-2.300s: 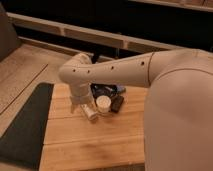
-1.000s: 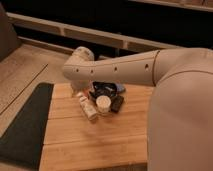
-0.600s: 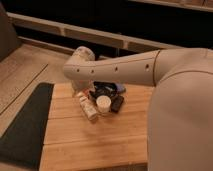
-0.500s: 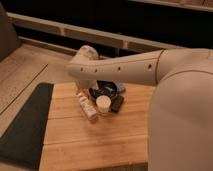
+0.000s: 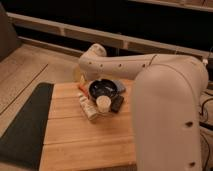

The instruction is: Place the pepper in the ceramic bowl

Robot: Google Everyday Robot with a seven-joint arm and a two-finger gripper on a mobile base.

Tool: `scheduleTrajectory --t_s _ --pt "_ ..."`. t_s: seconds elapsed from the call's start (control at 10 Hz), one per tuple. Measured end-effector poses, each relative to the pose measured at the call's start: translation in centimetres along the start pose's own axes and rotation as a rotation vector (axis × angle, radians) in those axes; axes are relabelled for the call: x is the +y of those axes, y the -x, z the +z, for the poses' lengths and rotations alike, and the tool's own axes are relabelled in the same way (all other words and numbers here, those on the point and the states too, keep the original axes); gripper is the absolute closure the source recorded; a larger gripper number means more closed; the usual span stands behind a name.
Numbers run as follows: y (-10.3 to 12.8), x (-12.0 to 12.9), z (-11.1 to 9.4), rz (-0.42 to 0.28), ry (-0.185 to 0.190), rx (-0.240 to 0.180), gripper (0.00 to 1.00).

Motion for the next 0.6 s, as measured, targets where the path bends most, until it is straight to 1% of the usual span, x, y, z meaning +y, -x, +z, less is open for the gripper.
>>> scheduleTrajectory --t_s 0.1,0.3,0.5,0.6 --pt "0.51 -0.15 0.80 -0.010 0.012 -0.004 0.35" --pt "0.70 -0.23 1.05 -0.012 0.016 -0.006 0.35" --pt "0.51 -0.38 1.00 -0.014 0.011 -0.002 0.35" --pt "0.52 -0.72 0.70 -0.021 0.000 -0.005 0.35"
